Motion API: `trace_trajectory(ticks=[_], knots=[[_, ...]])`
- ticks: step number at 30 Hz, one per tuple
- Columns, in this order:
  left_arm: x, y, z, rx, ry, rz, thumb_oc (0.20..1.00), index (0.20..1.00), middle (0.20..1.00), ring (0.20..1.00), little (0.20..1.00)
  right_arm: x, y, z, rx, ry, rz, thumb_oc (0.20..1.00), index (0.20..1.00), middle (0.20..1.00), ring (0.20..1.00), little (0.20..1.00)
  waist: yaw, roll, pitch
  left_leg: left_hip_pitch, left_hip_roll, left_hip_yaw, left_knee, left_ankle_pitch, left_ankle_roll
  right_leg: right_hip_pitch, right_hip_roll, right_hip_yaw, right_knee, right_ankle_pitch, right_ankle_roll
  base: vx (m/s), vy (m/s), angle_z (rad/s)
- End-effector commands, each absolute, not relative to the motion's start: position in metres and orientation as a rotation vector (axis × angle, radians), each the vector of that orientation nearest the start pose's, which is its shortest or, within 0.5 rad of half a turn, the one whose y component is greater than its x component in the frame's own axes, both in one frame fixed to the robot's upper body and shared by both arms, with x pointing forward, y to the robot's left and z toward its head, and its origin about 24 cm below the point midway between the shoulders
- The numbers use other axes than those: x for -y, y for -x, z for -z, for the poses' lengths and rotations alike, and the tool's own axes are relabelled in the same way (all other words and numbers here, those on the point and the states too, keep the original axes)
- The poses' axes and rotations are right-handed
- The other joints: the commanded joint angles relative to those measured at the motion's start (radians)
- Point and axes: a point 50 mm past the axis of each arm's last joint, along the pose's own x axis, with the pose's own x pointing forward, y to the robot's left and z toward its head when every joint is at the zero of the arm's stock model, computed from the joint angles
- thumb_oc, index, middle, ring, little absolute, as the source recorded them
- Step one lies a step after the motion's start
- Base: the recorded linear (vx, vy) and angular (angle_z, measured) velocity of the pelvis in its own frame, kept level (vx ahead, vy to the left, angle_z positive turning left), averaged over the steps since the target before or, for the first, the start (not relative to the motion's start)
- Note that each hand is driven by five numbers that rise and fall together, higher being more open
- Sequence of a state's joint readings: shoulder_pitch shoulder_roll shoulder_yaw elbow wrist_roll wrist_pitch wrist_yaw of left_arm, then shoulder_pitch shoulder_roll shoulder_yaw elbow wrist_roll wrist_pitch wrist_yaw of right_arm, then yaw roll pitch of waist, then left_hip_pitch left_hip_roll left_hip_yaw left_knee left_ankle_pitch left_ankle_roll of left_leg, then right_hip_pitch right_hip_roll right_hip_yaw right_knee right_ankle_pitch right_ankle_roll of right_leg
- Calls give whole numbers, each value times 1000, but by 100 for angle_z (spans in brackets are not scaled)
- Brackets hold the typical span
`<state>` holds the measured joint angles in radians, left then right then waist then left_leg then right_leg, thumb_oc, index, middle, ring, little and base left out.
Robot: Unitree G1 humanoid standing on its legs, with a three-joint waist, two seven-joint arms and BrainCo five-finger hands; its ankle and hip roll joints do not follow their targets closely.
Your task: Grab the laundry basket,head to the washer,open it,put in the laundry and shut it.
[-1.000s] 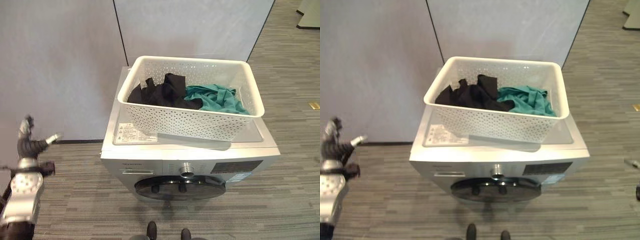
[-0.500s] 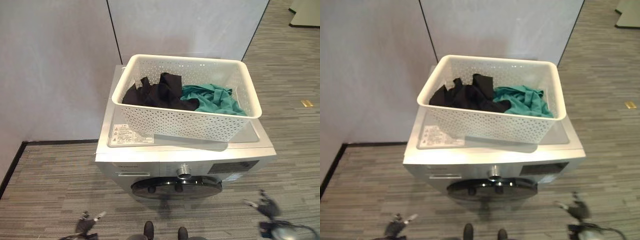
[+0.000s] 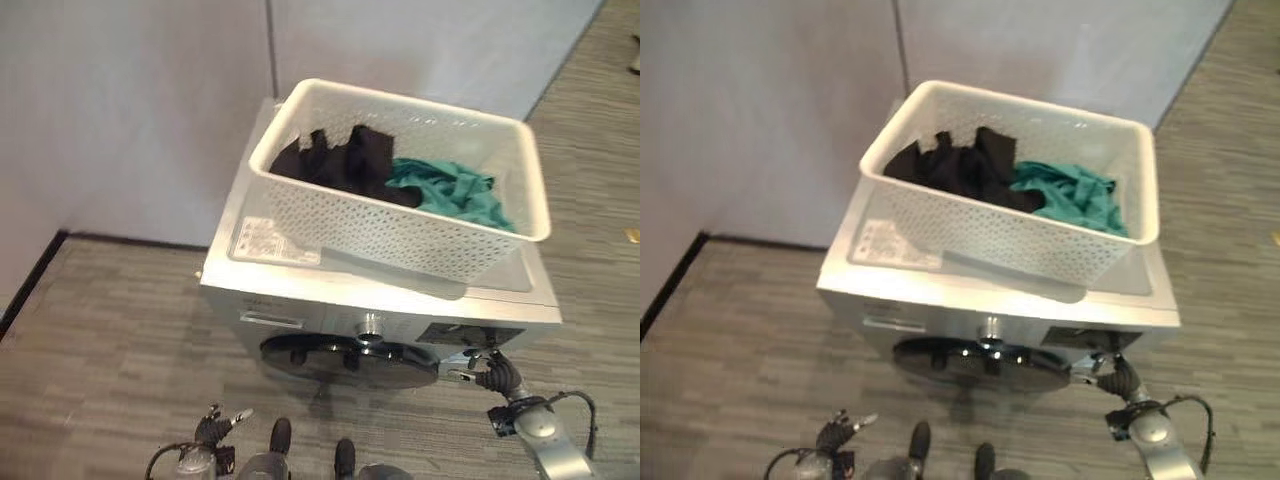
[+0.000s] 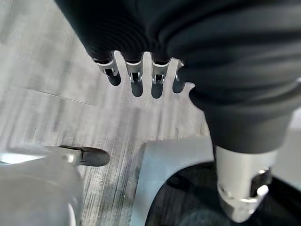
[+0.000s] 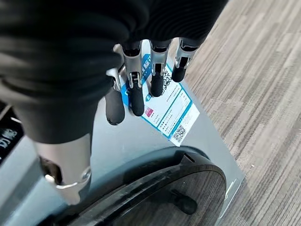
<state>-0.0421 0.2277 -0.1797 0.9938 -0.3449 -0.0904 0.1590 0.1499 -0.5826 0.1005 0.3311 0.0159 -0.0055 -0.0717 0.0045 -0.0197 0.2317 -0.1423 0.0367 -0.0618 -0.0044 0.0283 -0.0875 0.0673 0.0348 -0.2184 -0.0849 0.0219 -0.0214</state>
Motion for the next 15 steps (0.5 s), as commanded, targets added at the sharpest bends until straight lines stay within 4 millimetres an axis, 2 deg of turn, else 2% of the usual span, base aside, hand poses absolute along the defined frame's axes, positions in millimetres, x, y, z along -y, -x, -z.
trace_trajectory(ticks=[1,2,3,5,6,7,8,10,11,15], knots=[[-207,-193,115,-739,-92,-171,1000,1000,1000,1000,1000,283,-235,-27,-208,642,65,1000,1000,1000,1000,1000,-12,-55,1,-37,120,125,222,-55,1,-73,-94,5,-2,-62,54,-105,-34,121],[-207,-193,115,-739,-92,-171,1000,1000,1000,1000,1000,283,-235,-27,-209,642,65,1000,1000,1000,1000,1000,-13,-55,0,-39,119,124,222,-55,1,-74,-94,4,-2,-62,54,-116,-57,117],[-201,-193,113,-723,-88,-130,1000,1000,1000,1000,1000,284,-234,-26,-218,670,43,1000,1000,1000,1000,1000,-14,-55,-4,5,125,66,327,-111,7,-73,-93,1,-2,-65,52,-23,-20,69],[-198,-194,113,-720,-80,-110,1000,1000,1000,1000,1000,286,-233,-25,-227,672,45,1000,1000,1000,1000,1000,-22,-53,-8,33,135,50,336,-119,8,-73,-92,-10,-2,-69,51,-20,6,45],[-194,-193,113,-720,-72,-88,1000,1000,1000,1000,1000,288,-231,-23,-243,671,51,1000,1000,1000,1000,1000,-30,-36,-19,95,160,59,281,-134,6,-73,-82,-27,-2,-82,53,94,108,50],[-191,-190,111,-711,-74,-45,1000,1000,1000,1000,1000,297,-223,-21,-274,685,65,1000,1000,1000,1000,1000,-41,-3,-45,168,167,70,167,-149,-1,-69,-68,-35,-2,-89,55,98,111,68],[-191,-190,111,-712,-74,-45,1000,1000,1000,1000,1000,297,-223,-21,-274,685,65,1000,1000,1000,1000,1000,-42,-6,-47,167,163,70,161,-142,0,-72,-72,-36,-2,-87,56,110,141,77],[-187,-185,111,-708,-79,-5,1000,1000,1000,1000,1000,305,-219,-21,-295,709,81,1000,1000,1000,1000,1000,-47,20,-58,194,162,84,49,-140,-11,-74,-74,-51,-2,-82,59,18,150,59],[-190,-185,107,-687,-94,20,1000,1000,1000,1000,1000,313,-219,-22,-311,741,98,1000,1000,1000,1000,1000,-47,27,-57,193,144,83,10,-122,-10,-88,-87,-55,-2,-66,63,-12,126,59],[-196,-177,104,-681,-90,37,1000,1000,1000,1000,1000,325,-221,-27,-332,808,114,1000,1000,1000,1000,1000,-37,35,-46,199,122,90,-23,-116,-2,-94,-102,-60,-2,-43,71,-32,76,46]])
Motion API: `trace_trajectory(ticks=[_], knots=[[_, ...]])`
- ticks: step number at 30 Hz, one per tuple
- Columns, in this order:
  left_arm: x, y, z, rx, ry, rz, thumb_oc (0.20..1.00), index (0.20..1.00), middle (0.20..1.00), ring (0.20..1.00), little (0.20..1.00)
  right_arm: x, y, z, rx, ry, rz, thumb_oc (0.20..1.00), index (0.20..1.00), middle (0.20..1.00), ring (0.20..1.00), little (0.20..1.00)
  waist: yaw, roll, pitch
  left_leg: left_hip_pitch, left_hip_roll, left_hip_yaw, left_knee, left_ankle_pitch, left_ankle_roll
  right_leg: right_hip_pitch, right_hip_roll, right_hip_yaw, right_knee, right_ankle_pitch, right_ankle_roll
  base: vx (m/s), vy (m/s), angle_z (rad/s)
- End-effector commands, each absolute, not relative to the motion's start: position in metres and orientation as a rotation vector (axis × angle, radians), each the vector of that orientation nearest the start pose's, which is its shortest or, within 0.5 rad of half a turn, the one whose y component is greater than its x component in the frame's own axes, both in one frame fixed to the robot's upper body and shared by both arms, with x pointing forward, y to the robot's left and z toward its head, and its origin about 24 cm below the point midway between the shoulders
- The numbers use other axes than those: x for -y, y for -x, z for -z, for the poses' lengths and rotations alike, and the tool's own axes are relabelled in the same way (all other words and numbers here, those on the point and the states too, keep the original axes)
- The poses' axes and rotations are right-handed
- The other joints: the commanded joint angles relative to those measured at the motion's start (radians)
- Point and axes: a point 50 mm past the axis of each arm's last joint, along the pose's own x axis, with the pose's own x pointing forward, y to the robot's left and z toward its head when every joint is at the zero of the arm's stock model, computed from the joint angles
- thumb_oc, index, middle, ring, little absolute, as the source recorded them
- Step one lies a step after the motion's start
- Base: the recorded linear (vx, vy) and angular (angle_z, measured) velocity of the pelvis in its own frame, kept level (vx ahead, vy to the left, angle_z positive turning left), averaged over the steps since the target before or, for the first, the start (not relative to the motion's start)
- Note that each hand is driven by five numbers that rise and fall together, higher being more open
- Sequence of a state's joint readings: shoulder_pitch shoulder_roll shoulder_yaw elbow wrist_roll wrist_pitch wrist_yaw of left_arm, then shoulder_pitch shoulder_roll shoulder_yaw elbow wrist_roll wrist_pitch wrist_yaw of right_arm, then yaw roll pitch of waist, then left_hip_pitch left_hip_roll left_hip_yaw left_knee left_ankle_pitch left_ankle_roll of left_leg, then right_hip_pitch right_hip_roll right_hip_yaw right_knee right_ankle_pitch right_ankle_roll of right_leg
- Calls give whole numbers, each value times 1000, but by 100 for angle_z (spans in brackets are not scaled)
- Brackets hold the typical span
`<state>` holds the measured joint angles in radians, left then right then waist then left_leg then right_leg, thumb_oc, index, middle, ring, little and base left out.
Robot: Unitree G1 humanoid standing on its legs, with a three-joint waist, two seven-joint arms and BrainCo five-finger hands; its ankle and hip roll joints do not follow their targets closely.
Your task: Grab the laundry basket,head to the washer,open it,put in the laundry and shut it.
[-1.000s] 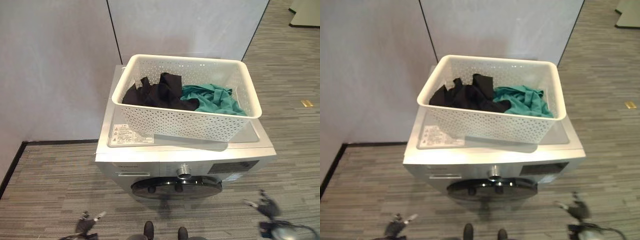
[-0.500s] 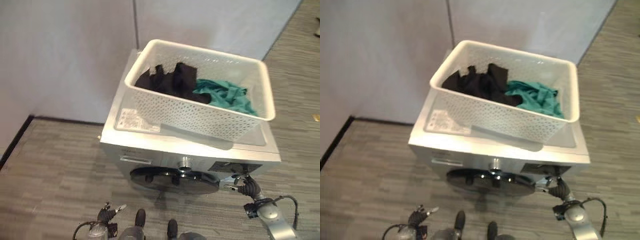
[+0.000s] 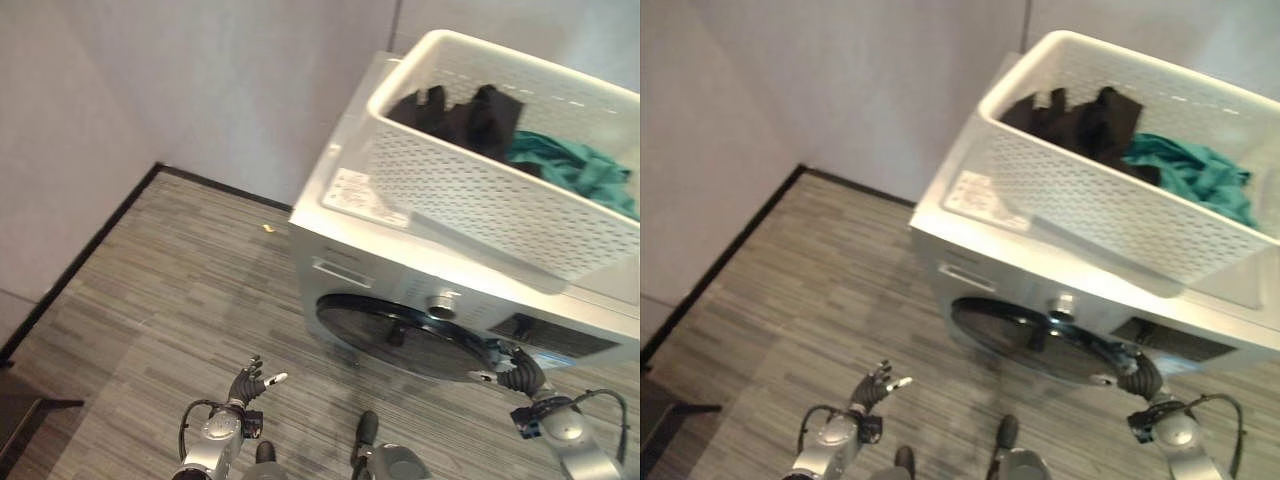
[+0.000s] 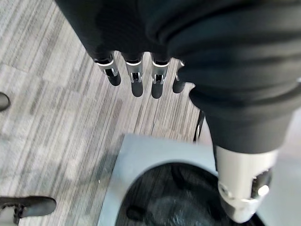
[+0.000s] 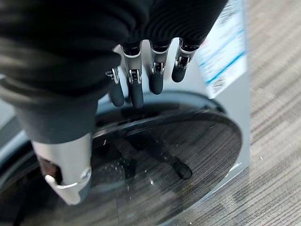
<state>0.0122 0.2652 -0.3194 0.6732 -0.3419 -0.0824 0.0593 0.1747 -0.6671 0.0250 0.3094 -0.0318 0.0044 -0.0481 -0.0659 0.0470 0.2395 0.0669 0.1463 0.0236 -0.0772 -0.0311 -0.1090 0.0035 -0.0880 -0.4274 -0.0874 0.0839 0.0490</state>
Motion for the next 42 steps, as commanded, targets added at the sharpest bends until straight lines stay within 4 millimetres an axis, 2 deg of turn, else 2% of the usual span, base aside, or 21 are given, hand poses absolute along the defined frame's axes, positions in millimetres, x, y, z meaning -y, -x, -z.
trace_trajectory(ticks=[1,7,10,14,18,20,23,24,25,27,29,30,31,32,34,35,36,37,40,42], knots=[[-199,-174,104,-680,-85,34,1000,1000,1000,1000,1000,329,-221,-29,-338,835,117,1000,1000,1000,1000,1000,37,-31,-50,-11,4,2,48,-60,25,-34,17,152,0,-97,4,-62,75,35],[-205,-168,101,-671,-65,40,1000,1000,1000,1000,1000,336,-235,-37,-348,935,86,1000,1000,1000,1000,1000,49,-31,-11,-48,-31,7,60,-70,48,-87,-6,179,0,-48,22,-80,39,-17],[-205,-172,93,-634,-38,55,1000,1000,1000,1000,1000,329,-248,-43,-325,971,37,1000,1000,1000,1000,1000,51,-27,21,-103,-48,7,80,-70,55,-138,-19,195,0,-22,28,-157,34,-5],[-205,-177,86,-600,-36,81,1000,1000,1000,1000,1000,315,-260,-42,-314,1009,-50,1000,1000,1000,1000,1000,54,-25,39,-154,-54,19,107,-72,58,-176,-25,209,3,-12,29,-82,13,-14],[-202,-183,82,-572,-33,73,1000,1000,1000,1000,1000,280,-269,-27,-294,986,-187,1000,1000,1000,1000,1000,69,-35,58,-201,-58,2,148,-77,63,-197,-26,217,3,-5,26,-43,-38,-4],[-199,-186,83,-567,-22,45,1000,1000,1000,1000,1000,251,-275,-13,-283,904,-251,1000,1000,1000,1000,1000,88,-40,70,-221,-60,-12,154,-68,63,-204,-25,213,0,-3,25,-55,-59,-5],[-192,-198,81,-546,-36,10,1000,1000,1000,1000,1000,208,-285,4,-265,752,-262,1000,1000,1000,1000,1000,115,-50,81,-264,-76,-49,119,-14,58,-241,-33,179,0,-8,28,-112,-39,0],[-192,-198,81,-545,-36,10,1000,1000,1000,1000,1000,208,-285,4,-265,752,-262,1000,1000,1000,1000,1000,113,-50,80,-266,-76,-50,119,-13,58,-242,-34,178,0,-8,28,-124,-21,12],[-191,-202,79,-531,-50,4,1000,1000,1000,1000,1000,199,-285,7,-264,714,-261,1000,1000,1000,1000,1000,123,-57,88,-280,-85,-74,134,-19,56,-248,-42,171,0,-7,27,-83,1,25],[-190,-208,75,-510,-69,9,1000,1000,1000,1000,1000,183,-283,13,-270,647,-283,1000,1000,1000,1000,1000,132,-66,97,-271,-99,-131,220,-76,48,-252,-55,165,0,-7,28,-116,39,37],[-188,-209,72,-495,-87,30,1000,1000,1000,1000,1000,171,-277,23,-296,583,-308,1000,1000,1000,1000,1000,138,-61,106,-229,-87,-185,297,-105,37,-246,-59,162,0,-6,27,-102,219,33],[-186,-209,70,-487,-104,56,1000,1000,1000,1000,1000,164,-267,34,-341,535,-333,1000,1000,1000,1000,1000,126,-45,95,-152,-67,-228,300,-131,33,-238,-54,178,0,0,36,-59,412,13],[-185,-209,69,-482,-104,66,1000,1000,1000,1000,1000,165,-262,38,-360,523,-337,1000,1000,1000,1000,1000,117,-38,82,-121,-71,-237,278,-159,38,-237,-57,189,0,9,46,-39,351,-13],[-185,-209,69,-482,-105,66,1000,1000,1000,1000,1000,165,-262,38,-359,522,-337,1000,1000,1000,1000,1000,115,-42,81,-123,-77,-239,275,-154,39,-240,-63,189,0,11,47,-44,270,-42],[-179,-211,65,-454,-132,104,1000,1000,1000,1000,1000,169,-255,42,-381,509,-339,1000,1000,1000,1000,1000,97,-36,59,-75,-100,-219,233,-228,56,-241,-91,202,0,39,70,-70,348,-32],[-178,-212,64,-446,-143,110,1000,1000,1000,1000,1000,168,-254,43,-384,500,-336,1000,1000,1000,1000,1000,86,-45,52,-70,-123,-205,224,-234,68,-250,-114,204,0,57,84,-147,562,-8],[-178,-215,61,-426,-174,129,1000,1000,1000,1000,1000,172,-250,49,-417,492,-321,1000,1000,1000,1000,1000,85,-41,41,-46,-151,-164,213,-255,92,-253,-134,209,0,69,104,-197,544,-10],[-180,-215,59,-418,-188,130,1000,1000,1000,1000,1000,172,-247,52,-432,484,-314,1000,1000,1000,1000,1000,82,-44,34,-42,-169,-152,204,-245,102,-255,-150,207,0,69,109,-134,401,-23],[-182,-215,58,-412,-220,134,1000,1000,1000,1000,1000,170,-245,55,-446,478,-323,1000,1000,1000,1000,1000,78,-41,35,-36,-185,-133,202,-233,117,-252,-161,219,9,72,114,-94,202,-50],[-183,-220,53,-383,-261,150,1000,1000,1000,1000,1000,165,-246,56,-445,470,-335,1000,1000,1000,1000,1000,80,-31,42,-53,-196,-132,211,-214,131,-264,-145,273,104,32,105,-177,224,-12]])
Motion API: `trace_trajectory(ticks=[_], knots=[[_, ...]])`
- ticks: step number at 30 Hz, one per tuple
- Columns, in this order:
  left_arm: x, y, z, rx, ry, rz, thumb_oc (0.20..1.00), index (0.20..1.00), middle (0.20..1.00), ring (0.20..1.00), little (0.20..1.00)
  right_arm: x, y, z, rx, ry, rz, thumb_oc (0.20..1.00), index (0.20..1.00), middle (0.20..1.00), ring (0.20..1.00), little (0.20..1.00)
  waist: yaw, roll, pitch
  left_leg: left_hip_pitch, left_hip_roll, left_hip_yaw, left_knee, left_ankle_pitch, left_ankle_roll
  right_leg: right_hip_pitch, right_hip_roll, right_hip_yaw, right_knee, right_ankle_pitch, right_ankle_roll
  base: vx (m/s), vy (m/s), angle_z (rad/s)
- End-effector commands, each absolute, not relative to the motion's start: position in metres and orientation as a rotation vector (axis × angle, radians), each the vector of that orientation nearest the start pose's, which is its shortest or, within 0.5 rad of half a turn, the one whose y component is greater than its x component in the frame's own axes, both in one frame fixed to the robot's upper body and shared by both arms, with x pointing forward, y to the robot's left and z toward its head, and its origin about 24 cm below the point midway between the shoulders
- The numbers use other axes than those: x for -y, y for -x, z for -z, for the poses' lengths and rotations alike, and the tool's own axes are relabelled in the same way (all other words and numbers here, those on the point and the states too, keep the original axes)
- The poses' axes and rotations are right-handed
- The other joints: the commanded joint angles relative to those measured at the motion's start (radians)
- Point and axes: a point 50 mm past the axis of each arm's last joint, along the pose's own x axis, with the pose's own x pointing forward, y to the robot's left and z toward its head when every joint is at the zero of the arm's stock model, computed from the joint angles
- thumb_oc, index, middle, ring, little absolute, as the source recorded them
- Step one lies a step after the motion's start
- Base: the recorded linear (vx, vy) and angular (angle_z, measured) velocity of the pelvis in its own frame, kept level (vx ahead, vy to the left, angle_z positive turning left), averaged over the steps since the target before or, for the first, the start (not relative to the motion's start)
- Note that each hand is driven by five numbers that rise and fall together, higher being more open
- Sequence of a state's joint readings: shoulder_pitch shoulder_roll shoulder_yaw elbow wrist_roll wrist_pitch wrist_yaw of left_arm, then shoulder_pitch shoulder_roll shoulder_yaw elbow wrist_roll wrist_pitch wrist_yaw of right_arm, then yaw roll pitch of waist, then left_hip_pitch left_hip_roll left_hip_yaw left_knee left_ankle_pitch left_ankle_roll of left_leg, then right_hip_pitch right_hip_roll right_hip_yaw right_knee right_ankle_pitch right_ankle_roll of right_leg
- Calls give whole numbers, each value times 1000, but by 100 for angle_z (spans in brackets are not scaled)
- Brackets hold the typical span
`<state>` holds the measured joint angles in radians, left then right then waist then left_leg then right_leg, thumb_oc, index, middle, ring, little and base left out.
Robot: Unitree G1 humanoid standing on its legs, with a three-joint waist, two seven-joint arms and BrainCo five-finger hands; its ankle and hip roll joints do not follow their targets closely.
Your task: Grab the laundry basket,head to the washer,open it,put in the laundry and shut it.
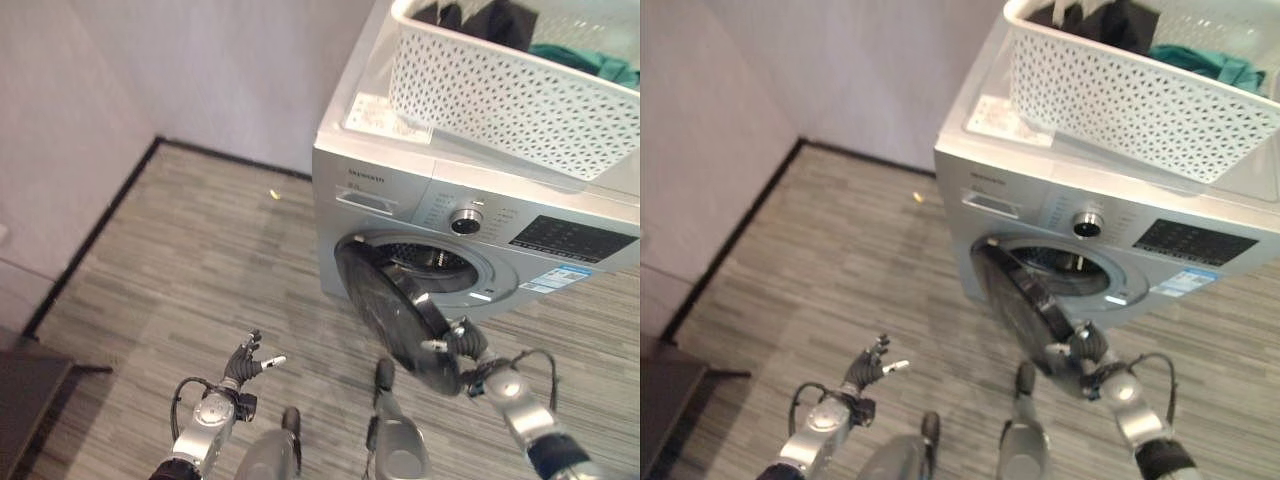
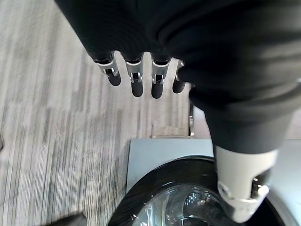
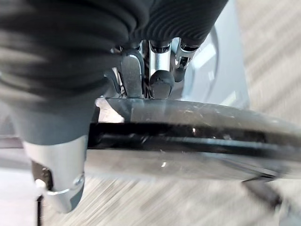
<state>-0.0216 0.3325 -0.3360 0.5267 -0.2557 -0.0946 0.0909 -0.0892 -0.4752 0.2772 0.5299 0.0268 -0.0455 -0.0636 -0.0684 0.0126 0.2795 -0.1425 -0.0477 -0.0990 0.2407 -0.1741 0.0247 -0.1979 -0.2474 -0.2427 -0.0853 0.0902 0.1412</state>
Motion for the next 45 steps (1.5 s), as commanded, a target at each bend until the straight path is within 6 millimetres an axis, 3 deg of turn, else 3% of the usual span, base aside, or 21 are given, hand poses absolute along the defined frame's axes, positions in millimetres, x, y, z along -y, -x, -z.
trace_trajectory(ticks=[1,2,6,8,9,10,13,15,18,20,21,23,24,26,27,28,30,33,35,41,45], knots=[[-183,-221,51,-370,-275,155,1000,1000,1000,1000,1000,163,-245,56,-445,468,-344,1000,1000,1000,1000,1000,88,9,-1,150,-10,-12,-106,-60,4,-56,30,112,159,1,4,-160,216,24],[-182,-222,43,-332,-312,176,1000,1000,1000,1000,1000,159,-242,60,-454,462,-361,1000,1000,1000,1000,1000,109,18,-28,154,-17,-14,-124,-49,10,0,59,96,193,-41,-8,-103,145,32],[-184,-225,31,-270,-353,190,1000,1000,1000,1000,1000,154,-239,63,-461,466,-384,1000,1000,1000,1000,1000,127,13,-59,157,-22,-9,-152,-30,15,50,81,78,183,-65,-15,-26,48,19],[-192,-240,-35,27,-517,232,1000,1000,1000,1000,1000,153,-238,67,-476,473,-400,1000,1000,1000,1000,1000,153,16,-97,159,-19,10,-175,-23,22,88,99,99,138,-58,-9,-25,20,7],[-193,-239,-36,26,-520,231,1000,1000,1000,1000,1000,152,-238,67,-476,471,-402,1000,1000,1000,1000,1000,154,14,-97,159,-19,12,-176,-24,22,87,100,101,137,-57,-9,-84,-25,-13],[-193,-246,-82,235,-630,234,1000,1000,1000,1000,1000,151,-241,64,-460,476,-404,1000,1000,1000,1000,1000,156,16,-98,157,-14,24,-178,-21,20,82,100,108,121,-41,-3,-58,-37,-26],[-192,-246,-99,308,-609,217,1000,1000,1000,1000,1000,150,-240,66,-468,477,-412,1000,1000,1000,1000,1000,156,4,-106,157,-16,34,-175,-23,20,102,98,106,92,-37,-2,-34,-47,-13],[-182,-254,-114,381,-567,207,1000,1000,1000,1000,1000,152,-238,69,-496,448,-398,1000,1000,1000,1000,1000,152,-10,-111,158,-13,25,-162,-20,19,109,116,147,107,-53,-1,-13,-48,-6],[-163,-261,-115,400,-507,245,1000,1000,1000,1000,1000,158,-237,71,-516,419,-360,1000,1000,1000,1000,1000,151,-19,-110,153,-15,-11,-164,-2,11,110,138,197,134,-78,-14,2,-62,14],[-135,-264,-115,398,-411,357,1000,1000,1000,1000,1000,154,-247,69,-509,387,-344,1000,1000,1000,1000,1000,173,-33,-119,131,-16,-61,-189,28,2,147,138,145,81,-78,-24,-45,-99,51],[-135,-264,-115,398,-411,357,1000,1000,1000,1000,1000,154,-247,68,-509,387,-344,1000,1000,1000,1000,1000,171,-32,-119,130,-17,-62,-189,28,2,147,138,143,80,-78,-24,-97,-79,47],[-110,-262,-121,423,-359,473,1000,1000,1000,1000,1000,144,-263,66,-512,356,-304,1000,1000,1000,1000,1000,218,-33,-111,90,-23,-116,-204,65,-12,164,138,84,32,-74,-34,-107,-56,71],[-109,-262,-121,424,-360,474,1000,1000,1000,1000,1000,143,-264,66,-509,354,-302,1000,1000,1000,1000,1000,214,-34,-110,88,-23,-122,-204,66,-12,166,137,79,29,-73,-35,-65,-69,106],[-91,-258,-127,439,-323,583,1000,1000,1000,1000,1000,130,-283,60,-502,366,-275,1000,1000,1000,1000,1000,271,-17,-105,65,-34,-192,-233,102,-22,180,138,11,7,-76,-42,-67,-57,81],[-91,-258,-128,441,-326,584,1000,1000,1000,1000,1000,129,-284,59,-498,364,-273,1000,1000,1000,1000,1000,264,-19,-104,63,-35,-200,-236,106,-23,180,137,3,5,-76,-42,-80,-25,101],[-85,-255,-133,465,-342,634,1000,1000,1000,1000,1000,124,-292,56,-502,298,-233,1000,1000,1000,1000,1000,296,-7,-95,47,-43,-230,-242,124,-31,179,136,-29,3,-81,-45,-53,-24,123],[-85,-254,-135,467,-340,647,1000,1000,1000,1000,1000,123,-293,56,-519,266,-216,1000,1000,1000,1000,1000,303,-5,-91,43,-47,-249,-246,131,-33,181,134,-43,4,-82,-47,-26,-21,115],[-88,-251,-137,479,-339,646,1000,1000,1000,1000,1000,116,-290,62,-574,146,-199,1000,1000,1000,1000,1000,337,7,-95,48,-54,-276,-254,138,-38,197,128,-78,4,-88,-49,38,-26,66],[-91,-246,-139,503,-362,651,1000,1000,1000,1000,1000,105,-298,55,-561,97,-201,1000,1000,1000,1000,1000,375,18,-93,62,-52,-292,-261,137,-41,205,131,-88,10,-98,-53,39,-31,77],[-94,-243,-160,620,-382,621,1000,1000,1000,1000,1000,101,-297,55,-543,92,-185,1000,1000,1000,1000,1000,367,17,-99,69,-54,-290,-278,150,-43,209,122,-97,9,-98,-51,20,9,23],[-88,-248,-159,515,-175,717,1000,1000,1000,1000,1000,118,-247,96,-692,135,-228,1000,1000,1000,1000,1000,283,4,-129,123,-25,-243,-297,124,-36,231,133,-54,15,-106,-52,98,23,-11]])
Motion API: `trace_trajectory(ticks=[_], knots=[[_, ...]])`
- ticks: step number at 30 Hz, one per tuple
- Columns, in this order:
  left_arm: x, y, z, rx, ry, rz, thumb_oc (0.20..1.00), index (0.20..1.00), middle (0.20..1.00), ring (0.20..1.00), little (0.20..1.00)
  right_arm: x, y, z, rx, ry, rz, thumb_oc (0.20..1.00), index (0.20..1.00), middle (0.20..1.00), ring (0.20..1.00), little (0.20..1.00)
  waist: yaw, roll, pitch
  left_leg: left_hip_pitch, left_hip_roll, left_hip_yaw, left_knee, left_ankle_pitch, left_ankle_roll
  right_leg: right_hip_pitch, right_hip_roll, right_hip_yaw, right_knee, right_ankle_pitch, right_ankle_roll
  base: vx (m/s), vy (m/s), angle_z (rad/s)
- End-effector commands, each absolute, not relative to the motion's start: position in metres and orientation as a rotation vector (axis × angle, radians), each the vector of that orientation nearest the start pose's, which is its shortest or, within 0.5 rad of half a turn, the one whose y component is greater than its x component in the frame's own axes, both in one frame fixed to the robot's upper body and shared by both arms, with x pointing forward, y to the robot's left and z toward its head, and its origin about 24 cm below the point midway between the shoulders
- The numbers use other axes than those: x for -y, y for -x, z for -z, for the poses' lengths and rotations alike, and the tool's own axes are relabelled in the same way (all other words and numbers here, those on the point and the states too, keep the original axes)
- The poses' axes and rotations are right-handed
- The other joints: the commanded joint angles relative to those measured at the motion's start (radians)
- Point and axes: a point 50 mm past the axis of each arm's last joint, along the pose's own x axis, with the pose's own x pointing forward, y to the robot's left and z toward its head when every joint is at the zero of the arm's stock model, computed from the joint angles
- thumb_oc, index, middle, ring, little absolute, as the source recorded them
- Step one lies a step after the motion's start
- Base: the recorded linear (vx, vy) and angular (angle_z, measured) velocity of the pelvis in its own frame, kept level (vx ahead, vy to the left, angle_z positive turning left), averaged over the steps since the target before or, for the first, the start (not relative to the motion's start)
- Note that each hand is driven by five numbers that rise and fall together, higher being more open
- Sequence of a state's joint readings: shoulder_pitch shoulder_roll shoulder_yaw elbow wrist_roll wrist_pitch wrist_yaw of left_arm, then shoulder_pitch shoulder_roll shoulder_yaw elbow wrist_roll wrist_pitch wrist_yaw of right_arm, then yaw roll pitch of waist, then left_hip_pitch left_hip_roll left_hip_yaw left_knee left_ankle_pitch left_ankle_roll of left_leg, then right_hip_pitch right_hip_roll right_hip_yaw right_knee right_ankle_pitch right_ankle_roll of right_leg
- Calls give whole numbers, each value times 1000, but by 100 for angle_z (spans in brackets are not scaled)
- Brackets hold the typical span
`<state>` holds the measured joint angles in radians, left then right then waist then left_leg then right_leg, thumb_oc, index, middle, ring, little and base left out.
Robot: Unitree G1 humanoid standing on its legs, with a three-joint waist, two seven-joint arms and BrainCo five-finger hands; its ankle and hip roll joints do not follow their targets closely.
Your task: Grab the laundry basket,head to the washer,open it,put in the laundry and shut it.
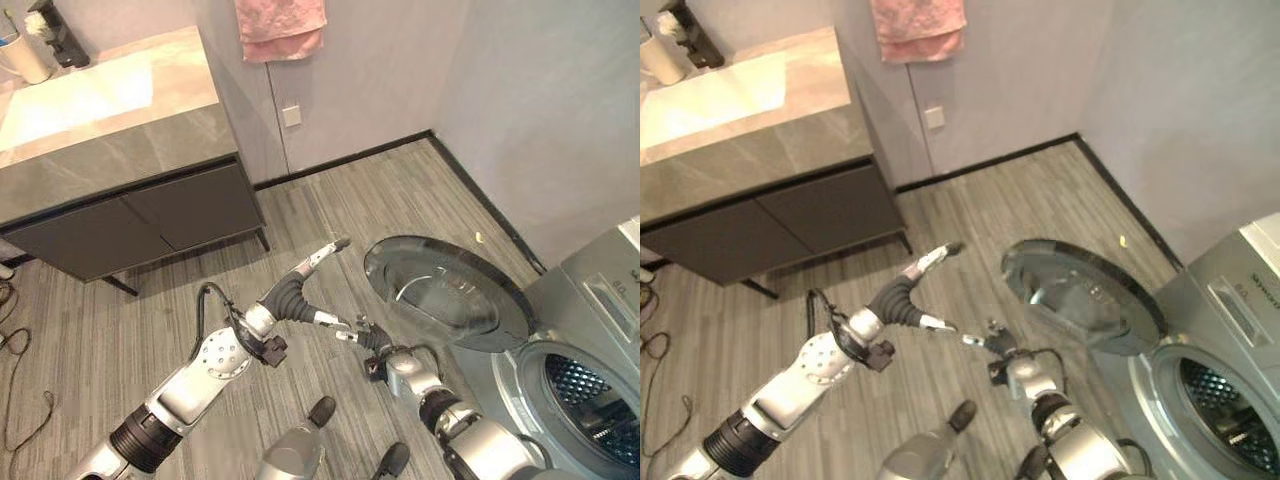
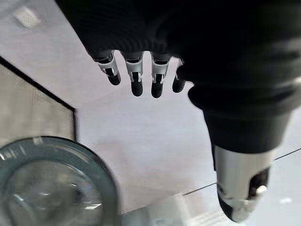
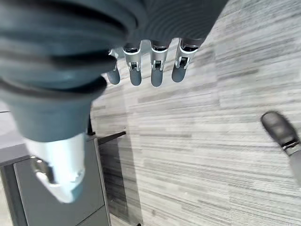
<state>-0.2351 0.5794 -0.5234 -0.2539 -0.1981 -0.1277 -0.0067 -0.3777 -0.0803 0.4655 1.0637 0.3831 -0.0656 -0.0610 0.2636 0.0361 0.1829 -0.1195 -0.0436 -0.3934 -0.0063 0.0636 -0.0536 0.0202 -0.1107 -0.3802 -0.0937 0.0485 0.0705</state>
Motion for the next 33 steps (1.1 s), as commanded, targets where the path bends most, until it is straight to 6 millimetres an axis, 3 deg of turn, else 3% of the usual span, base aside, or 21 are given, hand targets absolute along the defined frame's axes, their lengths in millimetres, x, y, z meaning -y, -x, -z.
trace_trajectory(ticks=[1,2,3,4,5,6,7,9,10,13,15,16,19,20,21,22,24,25,28,29,33], knots=[[-88,-248,-159,515,-174,718,1000,1000,1000,1000,1000,118,-247,96,-692,135,-227,1000,1000,1000,1000,1000,-49,-20,-33,97,-32,51,-50,-109,43,11,-6,83,23,-60,20,95,35,-45],[-78,-246,-165,485,-38,820,1000,1000,1000,1000,1000,130,-224,113,-780,156,-234,1000,1000,1000,1000,1000,-86,-22,-41,120,-19,78,-56,-124,46,16,1,109,24,-63,21,42,40,-43],[-78,-246,-165,485,-38,821,1000,1000,1000,1000,1000,130,-224,113,-779,156,-234,1000,1000,1000,1000,1000,-86,-24,-44,115,-22,78,-56,-119,47,12,-2,109,23,-59,22,86,48,-41],[-69,-247,-163,426,99,875,1000,1000,1000,1000,1000,135,-209,123,-838,201,-260,1000,1000,1000,1000,1000,-111,-24,-47,132,-11,103,-60,-129,49,18,3,129,24,-60,23,78,49,-42],[-43,-243,-147,252,338,1008,1000,1000,1000,1000,1000,147,-184,137,-933,264,-287,1000,1000,1000,1000,1000,-150,-28,-55,153,2,145,-68,-139,53,15,10,166,27,-56,25,83,45,-38],[-43,-244,-147,252,338,1009,1000,1000,1000,1000,1000,147,-184,137,-932,264,-286,1000,1000,1000,1000,1000,-150,-29,-57,150,0,145,-68,-137,54,11,9,166,27,-54,26,97,43,-69],[-1,-237,-133,66,595,1141,1000,1000,1000,1000,1000,166,-166,147,-1019,297,-250,1000,1000,1000,1000,1000,-211,-37,-59,175,14,196,-75,-150,57,6,24,219,32,-54,26,69,20,-89],[36,-232,-134,5,699,1197,1000,1000,1000,1000,1000,191,-160,149,-1078,364,-161,1000,1000,1000,1000,1000,-263,-42,-62,194,22,231,-80,-156,59,1,32,261,34,-52,25,74,17,-131],[37,-232,-134,5,699,1197,1000,1000,1000,1000,1000,191,-161,149,-1077,364,-161,1000,1000,1000,1000,1000,-263,-42,-63,191,21,231,-79,-155,59,-1,31,261,34,-51,25,43,12,-106],[86,-212,-138,-56,738,1336,1000,1000,1000,1000,1000,219,-159,146,-1117,437,-43,1000,1000,1000,1000,1000,-331,-41,-66,208,25,273,-81,-166,58,-5,38,312,32,-49,25,58,5,-55],[97,-220,-109,-142,655,1226,1000,1000,1000,1000,1000,223,-175,138,-1072,406,2,1000,1000,1000,1000,1000,-358,-34,-62,213,27,300,-81,-175,61,-21,43,345,34,-43,29,3,-16,-41],[103,-219,-102,-166,602,1218,1000,1000,1000,1000,1000,219,-195,129,-1007,391,16,1000,1000,1000,1000,1000,-364,-29,-56,210,27,318,-81,-176,62,-38,45,364,38,-37,33,-62,-1,-62],[104,-222,-78,-234,528,1137,1000,1000,1000,1000,1000,193,-258,95,-819,332,7,1000,1000,1000,1000,1000,-353,-12,-32,198,18,363,-81,-180,68,-82,48,420,27,-2,44,-92,8,-83],[105,-222,-83,-257,608,1122,1000,1000,1000,1000,1000,180,-289,71,-732,259,43,1000,1000,1000,1000,1000,-333,1,-17,178,14,379,-77,-177,68,-103,47,434,14,11,46,-84,-11,-99],[105,-222,-83,-256,608,1122,1000,1000,1000,1000,1000,180,-290,71,-731,258,42,1000,1000,1000,1000,1000,-332,0,-17,177,14,380,-77,-177,68,-104,47,435,14,11,46,-131,-55,-74],[87,-237,-86,-238,677,1028,1000,1000,1000,1000,1000,177,-311,51,-660,138,87,1000,1000,1000,1000,1000,-296,17,9,140,3,363,-60,-167,69,-125,38,424,7,20,48,-104,-63,-18],[79,-240,-89,-220,696,1021,1000,1000,1000,1000,1000,178,-318,44,-640,119,100,1000,1000,1000,1000,1000,-281,25,16,116,-3,351,-50,-163,70,-138,32,411,6,23,48,-95,-47,26],[52,-245,-103,-133,724,1008,1000,1000,1000,1000,1000,178,-329,32,-593,49,118,1000,1000,1000,1000,1000,-237,58,31,77,-16,327,-41,-151,69,-162,21,388,6,24,46,-82,-16,59],[8,-238,-114,-42,751,1013,1000,1000,1000,1000,1000,190,-334,24,-566,-16,146,1000,1000,1000,1000,1000,-169,107,46,7,-31,283,-25,-132,63,-203,6,350,6,13,37,-80,-15,44],[8,-238,-114,-42,750,1012,1000,1000,1000,1000,1000,190,-334,24,-566,-17,145,1000,1000,1000,1000,1000,-171,105,43,1,-33,283,-25,-128,63,-207,4,350,6,16,37,-39,-12,66],[-30,-228,-95,-75,756,950,1000,1000,1000,1000,1000,188,-331,28,-564,-143,140,1000,1000,1000,1000,1000,-103,150,51,-53,-51,241,-26,-100,60,-239,-7,316,6,18,32,-26,-7,46]])
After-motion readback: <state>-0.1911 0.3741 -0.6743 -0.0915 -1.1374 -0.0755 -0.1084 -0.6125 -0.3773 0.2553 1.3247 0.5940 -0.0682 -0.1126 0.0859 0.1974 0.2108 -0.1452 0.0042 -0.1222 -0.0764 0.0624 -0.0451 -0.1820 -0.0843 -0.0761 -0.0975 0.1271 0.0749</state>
